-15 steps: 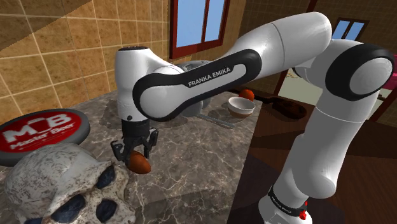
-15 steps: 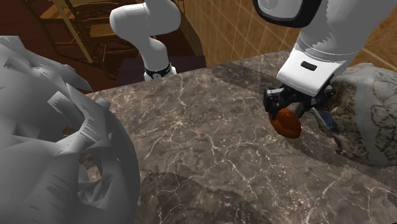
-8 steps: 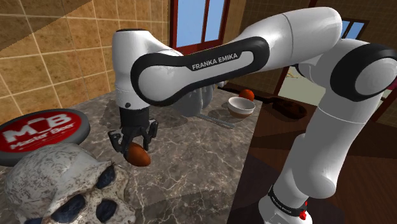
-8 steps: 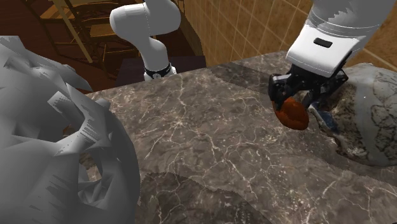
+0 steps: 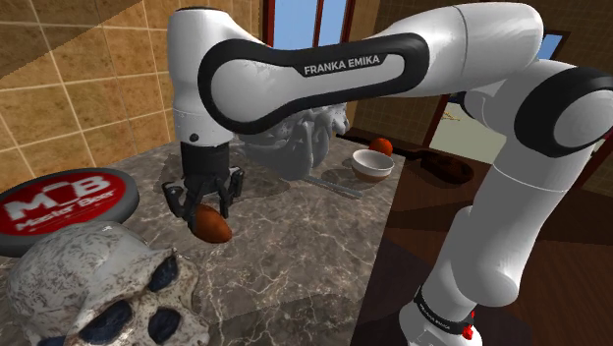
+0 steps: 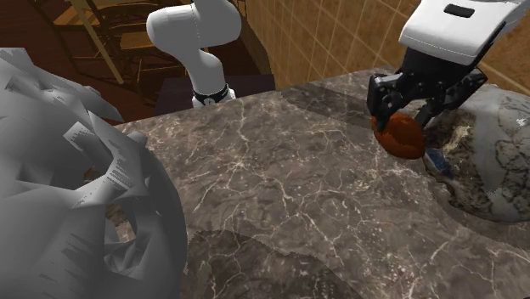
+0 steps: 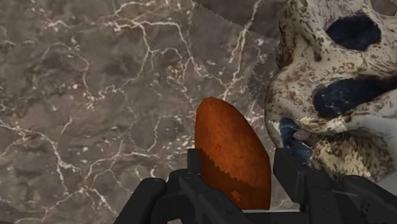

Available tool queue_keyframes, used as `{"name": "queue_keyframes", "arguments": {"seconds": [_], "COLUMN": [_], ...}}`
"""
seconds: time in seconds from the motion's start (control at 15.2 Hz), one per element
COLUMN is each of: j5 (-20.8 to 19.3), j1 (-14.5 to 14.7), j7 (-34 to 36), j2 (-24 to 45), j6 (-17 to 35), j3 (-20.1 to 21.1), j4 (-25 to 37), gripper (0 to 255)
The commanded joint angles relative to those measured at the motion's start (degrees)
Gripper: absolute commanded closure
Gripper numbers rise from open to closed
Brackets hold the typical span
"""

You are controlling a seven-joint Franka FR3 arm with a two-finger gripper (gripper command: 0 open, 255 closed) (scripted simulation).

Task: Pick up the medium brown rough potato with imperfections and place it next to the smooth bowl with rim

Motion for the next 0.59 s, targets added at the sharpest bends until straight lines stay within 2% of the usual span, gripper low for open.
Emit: {"name": "queue_keyframes", "arguments": {"seconds": [0.0, 0.4, 0.53], "j5": [0.01, -0.1, 1.06], "j1": [-0.04, -0.04, -1.62], "j7": [0.04, 0.4, -2.8], "j2": [-0.09, -0.05, -2.43], "j6": [-1.49, -5.6, -5.52], "j3": [-0.03, -0.03, -1.45], "j4": [1.39, 5.55, 3.02], "gripper": [255, 255, 255]}}
